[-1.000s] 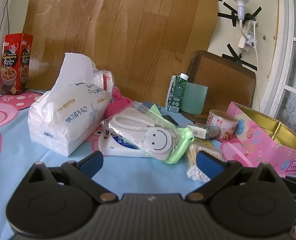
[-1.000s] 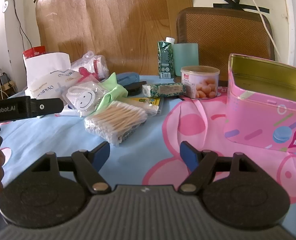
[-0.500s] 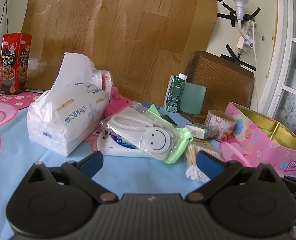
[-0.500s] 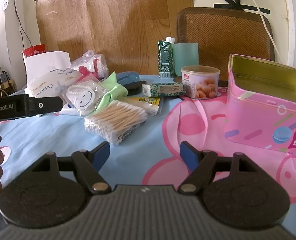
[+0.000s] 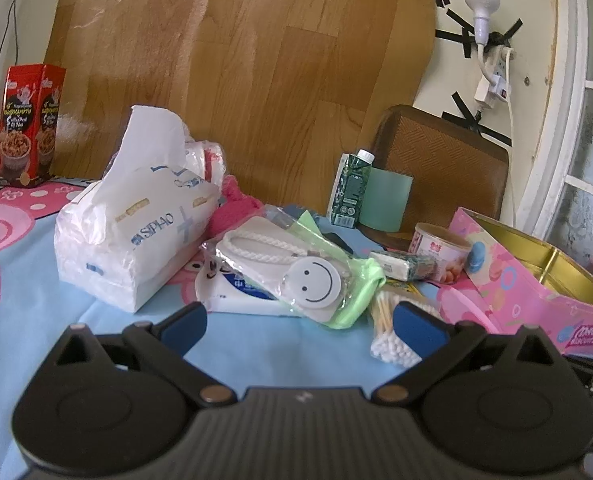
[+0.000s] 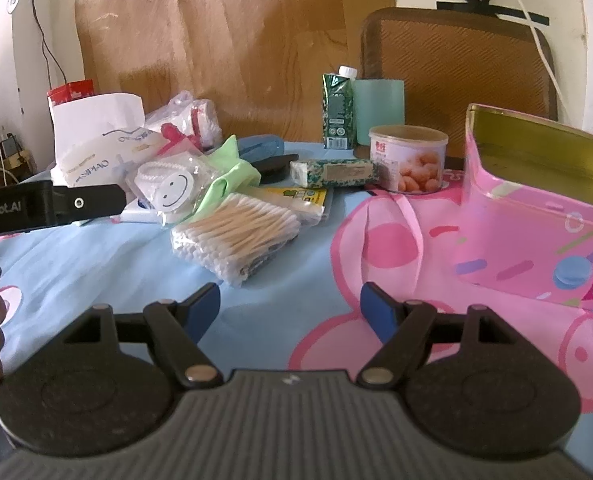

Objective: Organize soft objects
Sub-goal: 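Move the right gripper to the cotton swab bag and close on it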

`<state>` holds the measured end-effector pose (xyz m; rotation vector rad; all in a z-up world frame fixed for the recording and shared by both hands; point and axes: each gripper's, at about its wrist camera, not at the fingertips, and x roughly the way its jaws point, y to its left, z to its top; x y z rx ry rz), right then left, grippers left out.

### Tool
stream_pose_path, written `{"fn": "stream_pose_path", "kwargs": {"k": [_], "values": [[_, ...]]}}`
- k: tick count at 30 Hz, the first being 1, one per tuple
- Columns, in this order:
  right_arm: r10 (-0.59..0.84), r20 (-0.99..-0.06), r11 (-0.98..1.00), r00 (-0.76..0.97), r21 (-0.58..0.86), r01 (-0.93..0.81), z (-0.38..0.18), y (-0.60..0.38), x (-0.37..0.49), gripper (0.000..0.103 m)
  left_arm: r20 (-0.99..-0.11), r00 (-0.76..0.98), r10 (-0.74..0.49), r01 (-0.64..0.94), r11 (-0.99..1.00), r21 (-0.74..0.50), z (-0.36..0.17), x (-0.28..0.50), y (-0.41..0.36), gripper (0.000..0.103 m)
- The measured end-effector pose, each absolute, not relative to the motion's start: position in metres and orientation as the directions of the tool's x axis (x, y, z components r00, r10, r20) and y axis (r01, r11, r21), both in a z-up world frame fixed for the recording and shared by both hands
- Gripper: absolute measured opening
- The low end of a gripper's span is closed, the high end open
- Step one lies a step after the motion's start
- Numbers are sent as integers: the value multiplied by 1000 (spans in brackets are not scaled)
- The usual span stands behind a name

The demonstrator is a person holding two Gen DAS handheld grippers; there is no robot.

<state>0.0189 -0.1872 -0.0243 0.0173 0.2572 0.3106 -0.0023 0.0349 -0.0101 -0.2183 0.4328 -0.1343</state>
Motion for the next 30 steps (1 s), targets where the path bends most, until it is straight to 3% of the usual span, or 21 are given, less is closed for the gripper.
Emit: {"fn": "stream_pose_path", "kwargs": {"k": [11, 18, 19, 22, 30], "values": [[353, -254, 927, 900, -37, -374, -8, -168, 32, 80, -399, 898, -185, 60, 951, -305, -12, 0, 47, 103], [419, -297, 900, 858, 13, -435, -4, -154, 54, 79, -384, 903, -194, 72, 948, -309, -12, 0, 48, 103], [423, -300, 898, 855, 10, -440, -5, -151, 56, 66, -383, 903, -194, 73, 949, -308, -12, 0, 47, 103], [420, -288, 898, 861, -7, -440, -7, -145, 54, 53, -381, 903, -197, 81, 950, -300, -11, -1, 45, 103], [401, -289, 902, 869, -43, -430, -13, -165, 25, 47, -398, 892, -213, 108, 957, -269, -11, 1, 39, 103]]}}
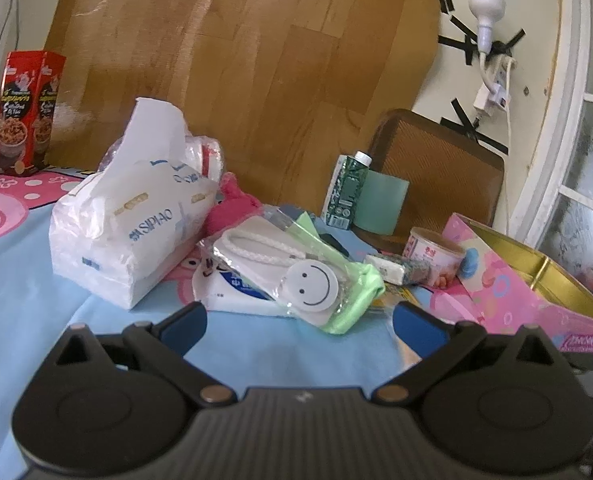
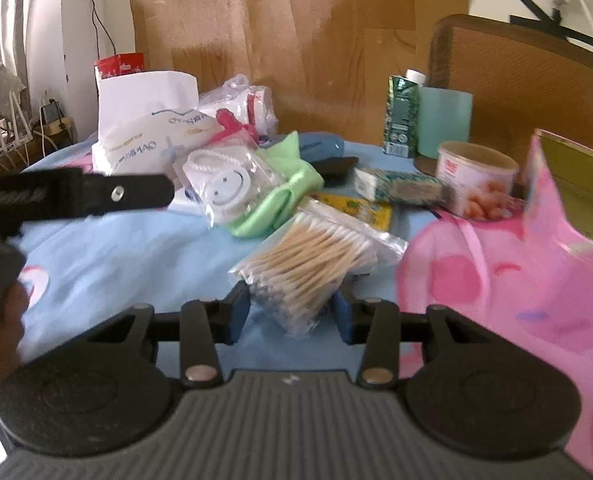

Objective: Organize soft objects
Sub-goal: 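Move the right gripper to the cotton swab bag and close on it, then carry the cotton swab bag into the pink tin and open the right gripper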

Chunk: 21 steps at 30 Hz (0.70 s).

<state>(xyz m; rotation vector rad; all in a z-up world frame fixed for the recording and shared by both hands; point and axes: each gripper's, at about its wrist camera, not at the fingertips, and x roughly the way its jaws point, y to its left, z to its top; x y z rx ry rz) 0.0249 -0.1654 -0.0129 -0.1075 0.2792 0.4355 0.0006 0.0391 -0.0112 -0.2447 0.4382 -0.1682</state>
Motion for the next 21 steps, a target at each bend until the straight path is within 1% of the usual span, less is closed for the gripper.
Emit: {"fn": "stream_pose_path", "kwargs": {"k": [3, 7, 9, 10, 12, 13, 15, 17, 19, 21], "values": [[396, -290, 902, 871, -56, -429, -17, -181, 5, 47, -420, 872, -253, 160, 957, -243, -11, 3, 32, 103], [375, -286, 908, 882, -79, -412, -26, -194, -16, 48, -474, 815, -334, 252, 940, -230, -10, 5, 17, 102], [373, -288, 906, 882, -90, -413, -30, -198, -21, 51, -482, 776, -407, 310, 911, -271, -8, 1, 6, 101], [370, -284, 907, 884, -94, -410, -32, -199, -23, 57, -488, 751, -445, 338, 894, -296, -8, 0, 0, 100], [363, -286, 909, 887, -101, -404, -35, -199, -21, 60, -514, 697, -499, 382, 866, -322, -9, 0, -14, 90], [367, -286, 908, 885, -98, -408, -36, -198, -19, 59, -530, 674, -515, 398, 857, -327, -10, 0, -20, 88], [386, -274, 903, 881, -87, -422, -38, -197, -16, 59, -559, 627, -542, 425, 840, -337, -14, 0, -32, 79], [395, -263, 899, 881, -88, -429, -39, -197, -16, 55, -589, 586, -556, 441, 829, -344, -19, 2, -42, 74], [402, -252, 895, 880, -92, -436, -39, -195, -16, 51, -595, 588, -548, 455, 832, -317, -20, -1, -51, 72], [402, -239, 892, 884, -113, -437, -40, -193, -19, 48, -602, 564, -566, 482, 817, -317, -20, 0, -60, 62]]}}
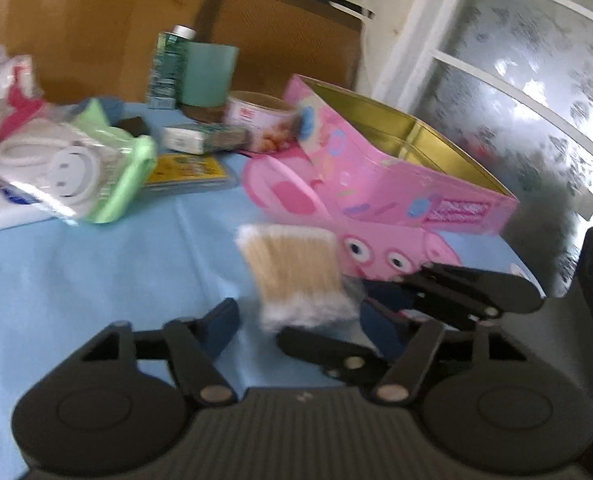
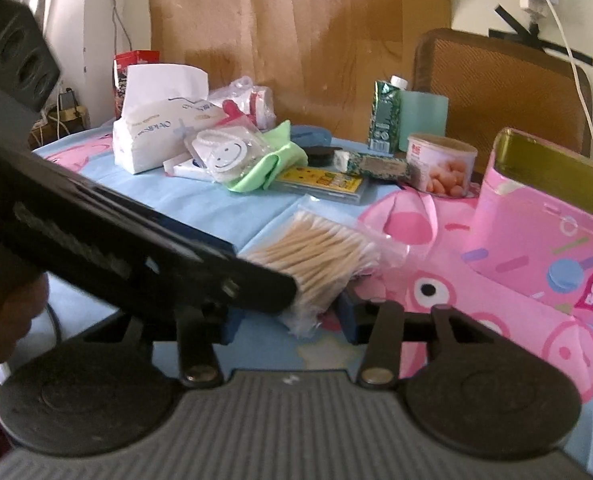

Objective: Organize soft objects
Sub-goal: 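Carry the cotton swab bag into the pink tin and open the right gripper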

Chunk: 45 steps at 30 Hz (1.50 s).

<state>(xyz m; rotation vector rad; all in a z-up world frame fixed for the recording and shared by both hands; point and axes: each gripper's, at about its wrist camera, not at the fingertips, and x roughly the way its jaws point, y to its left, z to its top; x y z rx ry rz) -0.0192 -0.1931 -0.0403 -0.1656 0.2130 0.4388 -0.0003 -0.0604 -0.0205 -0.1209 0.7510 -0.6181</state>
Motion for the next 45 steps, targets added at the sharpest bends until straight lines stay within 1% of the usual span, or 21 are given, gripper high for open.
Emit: {"fn": "stream_pose_path", "kwargs": {"k": [2, 5, 9, 13, 16, 19, 21, 22, 24, 25, 26, 27, 28, 31, 36, 38, 41, 43, 45], "values": [[394, -213, 893, 894, -144, -427, -41, -191, -24, 47, -604, 559, -568, 495, 813, -307, -17, -2, -66, 61], [371, -140, 902, 918, -180, -392, -36, -194, -33, 46, -584, 570, -578, 521, 804, -287, -6, -2, -73, 61], [334, -43, 924, 942, -180, -336, -23, -208, -39, 46, -547, 587, -597, 564, 786, -253, 18, 8, -94, 61], [251, 48, 951, 967, -200, -237, -7, -226, -38, 46, -513, 610, -604, 611, 771, -182, 41, 19, -130, 62], [182, 88, 970, 979, -180, -164, 5, -249, -32, 46, -490, 613, -619, 640, 753, -152, 54, 35, -164, 62], [113, 89, 988, 990, -116, -102, 14, -277, -19, 47, -484, 607, -631, 652, 743, -151, 59, 51, -195, 64], [47, 64, 997, 997, -66, -42, 18, -293, -4, 49, -488, 621, -613, 637, 758, -142, 58, 61, -211, 69], [-7, 36, 999, 999, -49, 8, 18, -301, 7, 56, -488, 630, -605, 627, 766, -141, 56, 63, -214, 69], [-102, -27, 994, 994, -28, 102, 16, -313, 24, 64, -482, 639, -600, 608, 777, -162, 55, 63, -211, 72], [-117, -41, 993, 992, -5, 117, 14, -318, 27, 65, -471, 640, -607, 606, 776, -177, 55, 62, -204, 74], [-112, -42, 993, 993, 20, 113, 13, -322, 27, 66, -457, 647, -610, 602, 777, -185, 55, 58, -195, 78], [-106, -35, 994, 994, 38, 107, 11, -323, 25, 67, -448, 661, -602, 592, 785, -182, 55, 55, -186, 79], [-107, -20, 993, 994, 42, 108, 10, -321, 22, 71, -440, 675, -591, 581, 795, -177, 55, 53, -177, 79], [-104, 7, 994, 995, 36, 103, 10, -308, 18, 71, -424, 700, -575, 547, 813, -199, 52, 47, -143, 79], [-14, 101, 1000, 995, 11, 13, 13, -278, -1, 71, -389, 757, -524, 475, 851, -221, 41, 34, -81, 79], [37, 117, 999, 992, -12, -36, 11, -261, -6, 71, -376, 779, -501, 452, 865, -217, 37, 29, -62, 80], [120, 101, 993, 988, -32, -118, 7, -236, -7, 71, -362, 826, -432, 404, 902, -154, 27, 20, -40, 83], [168, 70, 985, 983, -43, -165, 4, -221, -2, 71, -359, 846, -394, 378, 918, -117, 21, 16, -31, 83], [195, 32, 980, 980, -47, -194, 3, -209, 6, 71, -357, 855, -377, 357, 926, -123, 16, 16, -21, 83]]}}
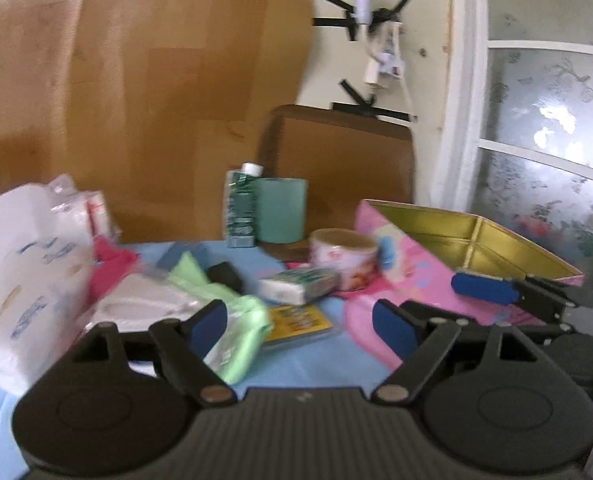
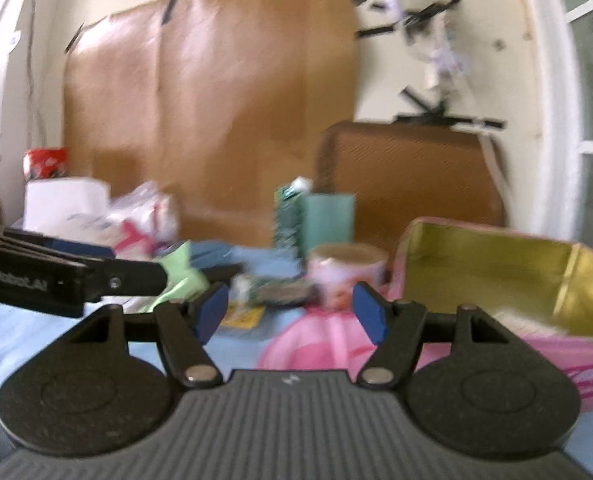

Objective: Organize soft objects
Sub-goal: 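Carry the cotton swab bag into the pink tin and open the right gripper, then reach the right gripper to the clear smiley-face bag and grasp it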

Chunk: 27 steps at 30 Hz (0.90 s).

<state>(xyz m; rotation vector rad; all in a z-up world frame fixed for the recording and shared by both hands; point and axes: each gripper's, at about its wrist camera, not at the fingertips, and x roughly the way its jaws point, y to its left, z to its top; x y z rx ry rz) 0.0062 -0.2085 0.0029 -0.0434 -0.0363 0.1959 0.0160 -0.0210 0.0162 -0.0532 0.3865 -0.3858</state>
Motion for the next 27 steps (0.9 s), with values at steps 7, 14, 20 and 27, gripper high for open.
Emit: {"fn": "stream_pose_path", "kwargs": {"k": [7, 14, 20, 27], "values": [[227, -57, 972, 972, -45, -229, -4, -187, 21, 71, -356, 865, -354, 311, 935, -172, -2, 19, -1, 83], [228, -130, 973, 965, 1, -230, -7, -188, 33, 71, -323, 869, -375, 334, 926, -177, -3, 15, -1, 87], [229, -149, 973, 962, 24, -228, -9, -189, 36, 71, -332, 861, -386, 333, 920, -205, -2, 18, 1, 91], [231, -160, 973, 960, 29, -229, -8, -190, 37, 71, -354, 851, -389, 318, 917, -242, -4, 24, 7, 91]]}}
